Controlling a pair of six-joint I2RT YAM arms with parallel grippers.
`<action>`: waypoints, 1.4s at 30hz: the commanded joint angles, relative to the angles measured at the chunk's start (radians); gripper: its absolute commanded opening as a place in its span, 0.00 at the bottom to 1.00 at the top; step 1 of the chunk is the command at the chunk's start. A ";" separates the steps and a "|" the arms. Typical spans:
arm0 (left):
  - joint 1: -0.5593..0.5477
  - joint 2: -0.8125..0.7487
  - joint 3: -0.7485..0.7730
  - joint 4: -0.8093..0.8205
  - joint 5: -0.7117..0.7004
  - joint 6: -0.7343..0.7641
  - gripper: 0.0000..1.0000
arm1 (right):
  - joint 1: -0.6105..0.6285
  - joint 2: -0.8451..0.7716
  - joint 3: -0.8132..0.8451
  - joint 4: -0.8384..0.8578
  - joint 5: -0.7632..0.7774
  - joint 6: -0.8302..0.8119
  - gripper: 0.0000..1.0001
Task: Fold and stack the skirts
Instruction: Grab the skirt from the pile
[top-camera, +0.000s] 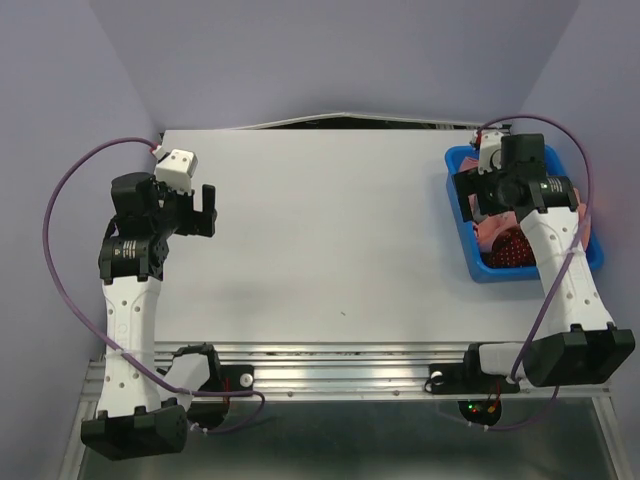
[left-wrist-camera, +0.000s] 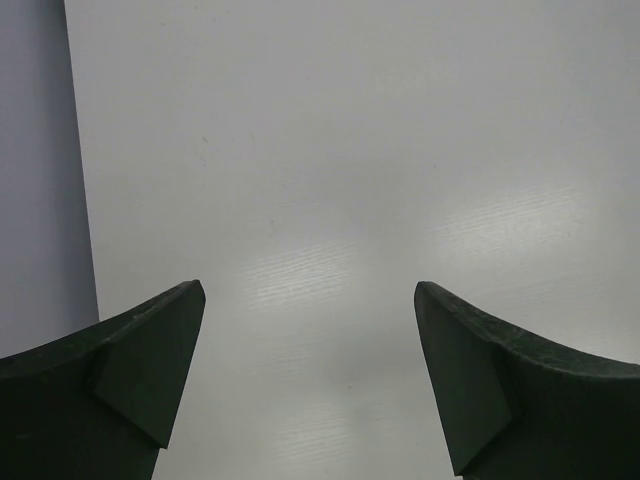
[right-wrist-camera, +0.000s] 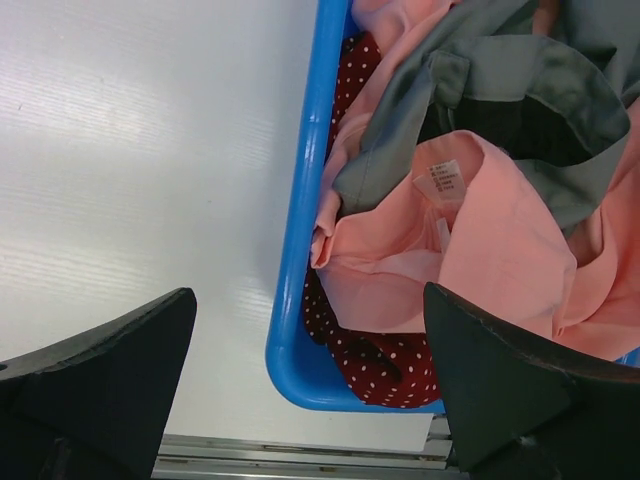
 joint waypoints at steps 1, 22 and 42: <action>0.002 -0.018 -0.005 0.015 0.032 0.026 0.98 | -0.004 0.044 0.112 0.032 0.051 0.009 1.00; 0.002 -0.022 -0.033 0.027 -0.001 -0.042 0.98 | -0.118 0.642 0.661 -0.006 0.210 0.119 0.78; 0.003 0.002 -0.103 0.059 -0.051 -0.043 0.98 | -0.136 0.834 0.531 -0.026 0.180 0.124 0.58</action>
